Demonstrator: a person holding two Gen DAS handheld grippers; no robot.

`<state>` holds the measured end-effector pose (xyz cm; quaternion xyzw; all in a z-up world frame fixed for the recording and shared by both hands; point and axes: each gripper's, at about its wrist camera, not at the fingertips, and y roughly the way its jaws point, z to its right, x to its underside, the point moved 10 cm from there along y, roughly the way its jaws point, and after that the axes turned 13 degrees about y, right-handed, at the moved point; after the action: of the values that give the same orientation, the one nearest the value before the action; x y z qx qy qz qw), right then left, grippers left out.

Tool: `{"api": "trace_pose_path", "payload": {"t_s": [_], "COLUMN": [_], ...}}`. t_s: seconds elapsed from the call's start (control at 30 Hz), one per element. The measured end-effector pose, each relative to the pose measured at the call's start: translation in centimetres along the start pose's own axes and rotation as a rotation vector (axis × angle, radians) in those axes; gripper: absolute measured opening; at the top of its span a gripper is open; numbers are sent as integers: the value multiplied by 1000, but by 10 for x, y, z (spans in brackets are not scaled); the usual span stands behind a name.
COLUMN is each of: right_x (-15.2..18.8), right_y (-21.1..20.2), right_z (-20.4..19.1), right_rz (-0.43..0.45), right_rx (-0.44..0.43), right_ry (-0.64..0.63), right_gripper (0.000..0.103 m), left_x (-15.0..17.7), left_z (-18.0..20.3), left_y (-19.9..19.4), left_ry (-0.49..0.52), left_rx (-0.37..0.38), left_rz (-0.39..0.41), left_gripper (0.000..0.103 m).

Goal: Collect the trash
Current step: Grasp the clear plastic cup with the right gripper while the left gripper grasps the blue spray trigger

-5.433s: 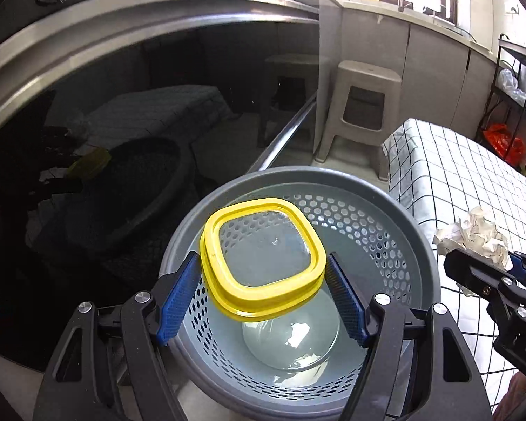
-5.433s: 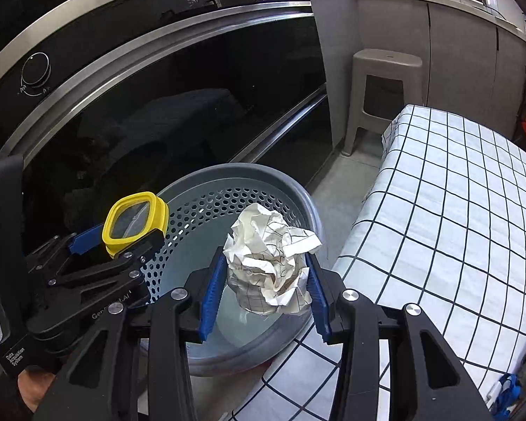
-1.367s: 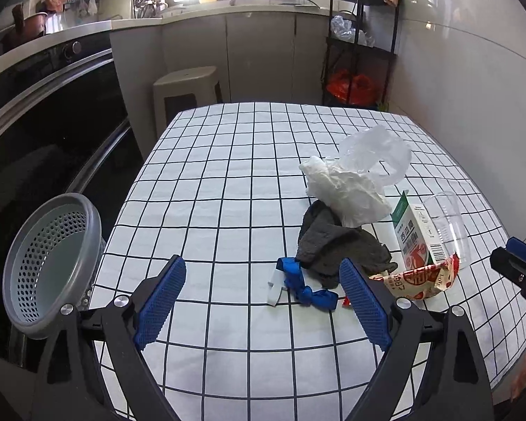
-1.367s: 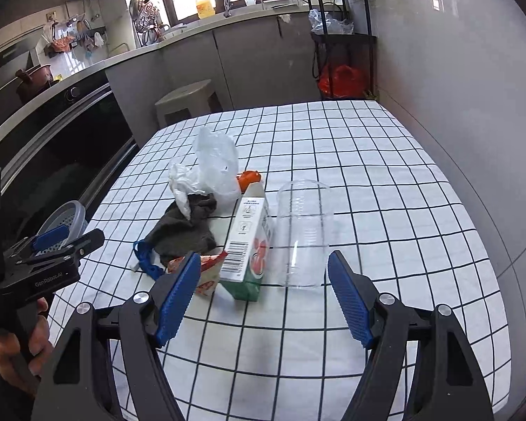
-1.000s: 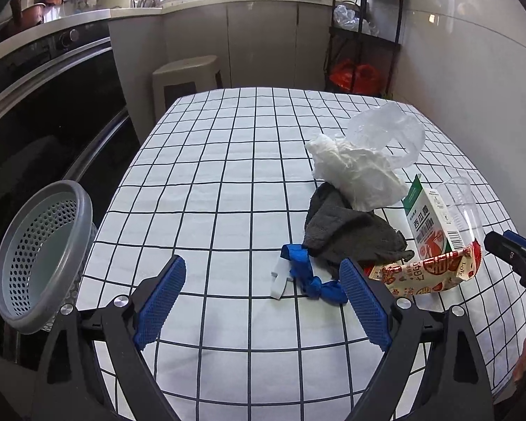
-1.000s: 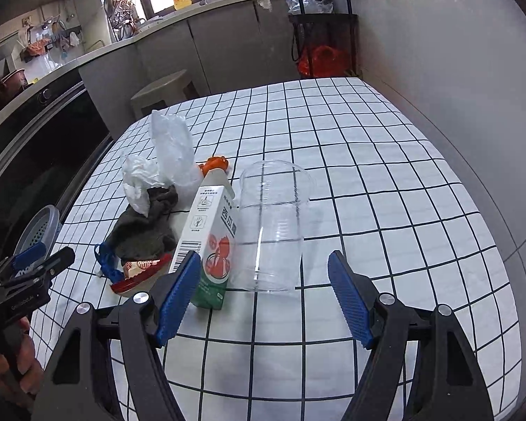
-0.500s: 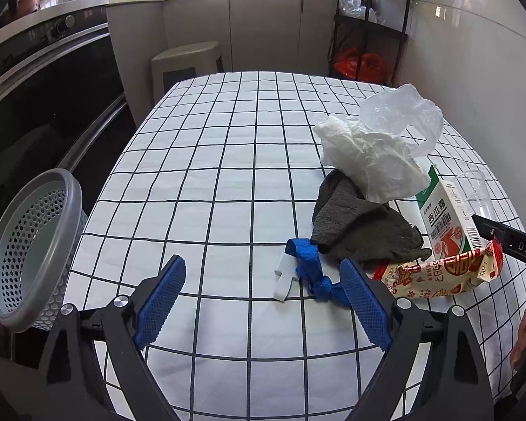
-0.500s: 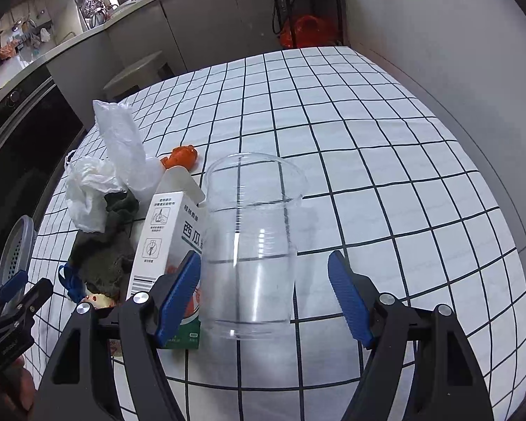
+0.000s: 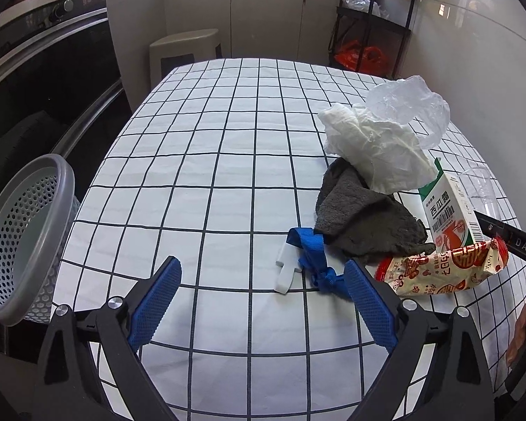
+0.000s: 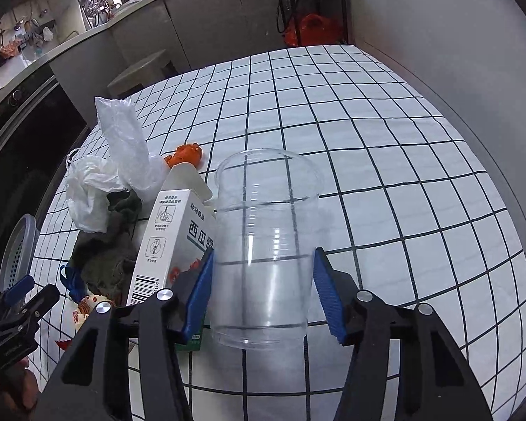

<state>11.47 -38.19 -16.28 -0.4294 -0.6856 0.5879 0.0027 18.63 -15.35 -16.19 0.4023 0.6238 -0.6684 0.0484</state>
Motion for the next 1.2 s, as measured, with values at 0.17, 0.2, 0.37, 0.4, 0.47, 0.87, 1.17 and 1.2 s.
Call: {"api": "trace_pose_path", "payload": {"t_s": [0.17, 0.2, 0.37, 0.4, 0.47, 0.87, 1.17, 1.2], "right_x": [2, 3, 4, 5, 6, 11, 14, 14], "right_y": [-22, -26, -35, -35, -36, -36, -41, -42], "right_z": [12, 14, 21, 21, 18, 14, 18, 19], "right_rz": [45, 51, 59, 58, 57, 50, 57, 59], "right_rx": [9, 11, -2, -6, -13, -21, -36, -39], "right_ry": [5, 6, 26, 27, 24, 3, 4, 5], "right_gripper": [53, 53, 53, 53, 53, 53, 53, 53], "left_x": [2, 2, -1, -2, -4, -6, -5, -6], "left_z": [4, 3, -4, -3, 0, 23, 25, 22], "left_y": [1, 2, 11, 13, 16, 17, 6, 3], "left_ry": [9, 7, -14, -10, 1, 54, 50, 50], "left_rx": [-1, -10, -43, -49, -54, 12, 60, 53], "left_rz": [-3, -2, -12, -11, -13, 7, 22, 29], "left_gripper": [92, 93, 93, 93, 93, 30, 7, 7]}}
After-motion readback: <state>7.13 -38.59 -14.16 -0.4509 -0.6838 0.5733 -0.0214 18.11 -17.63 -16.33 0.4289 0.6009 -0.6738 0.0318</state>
